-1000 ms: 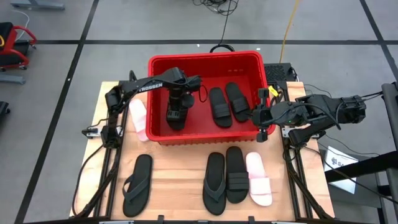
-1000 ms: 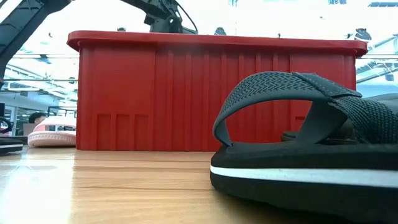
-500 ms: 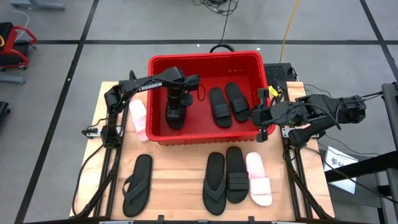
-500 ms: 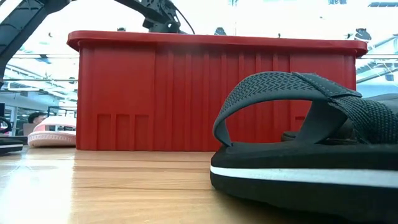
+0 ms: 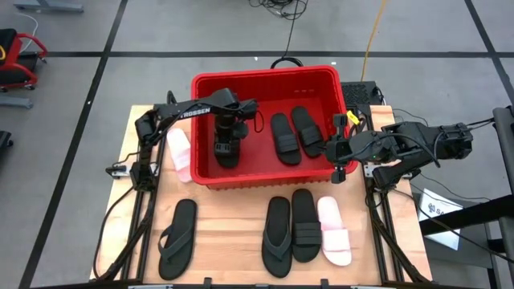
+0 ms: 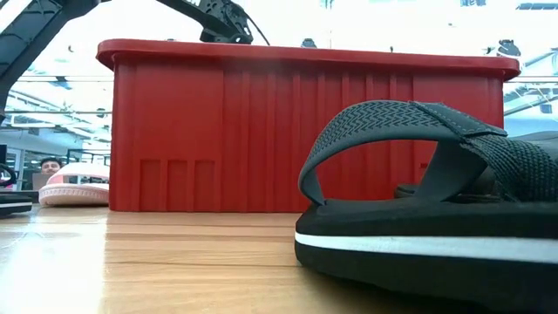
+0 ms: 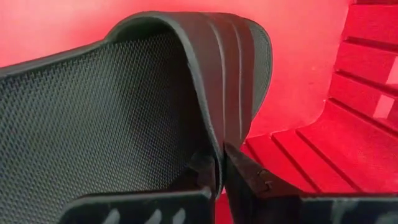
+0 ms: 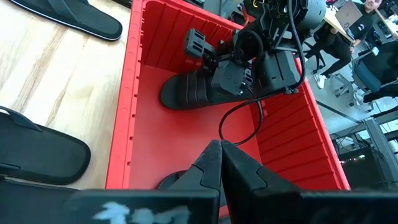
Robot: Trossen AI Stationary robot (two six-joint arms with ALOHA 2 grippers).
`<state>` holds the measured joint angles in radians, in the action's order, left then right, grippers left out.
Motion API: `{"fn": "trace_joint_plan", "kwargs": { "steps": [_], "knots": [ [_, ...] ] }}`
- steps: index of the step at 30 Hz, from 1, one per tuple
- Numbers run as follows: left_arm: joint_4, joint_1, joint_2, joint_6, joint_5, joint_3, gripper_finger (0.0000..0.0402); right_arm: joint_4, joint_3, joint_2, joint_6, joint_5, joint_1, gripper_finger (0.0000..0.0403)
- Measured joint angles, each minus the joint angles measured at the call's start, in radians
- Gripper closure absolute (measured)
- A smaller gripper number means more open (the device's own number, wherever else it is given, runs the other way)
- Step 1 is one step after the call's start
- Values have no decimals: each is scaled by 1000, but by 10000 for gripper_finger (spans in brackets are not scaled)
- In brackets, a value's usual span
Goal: Pick and place slides into bin
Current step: Put the black slipper into the red organizer bin
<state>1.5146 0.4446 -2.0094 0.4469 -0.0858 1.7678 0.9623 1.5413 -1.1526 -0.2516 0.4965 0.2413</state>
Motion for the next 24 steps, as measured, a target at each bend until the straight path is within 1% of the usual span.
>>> {"fn": "trace_joint_plan", "kwargs": {
  "steps": [16, 19, 22, 24],
  "knots": [
    [0, -1, 0, 2, 9, -1, 390, 0, 0, 0, 0, 0, 0, 403],
    [0, -1, 0, 2, 12, -1, 376, 0, 0, 0, -5, 0, 0, 403],
    [-1, -1, -1, 0, 20, -1, 354, 0, 0, 0, -8, 0, 0, 403],
    [-3, -2, -2, -4, 48, -1, 337, 0, 0, 0, -6, 0, 0, 403]
  ]
}}
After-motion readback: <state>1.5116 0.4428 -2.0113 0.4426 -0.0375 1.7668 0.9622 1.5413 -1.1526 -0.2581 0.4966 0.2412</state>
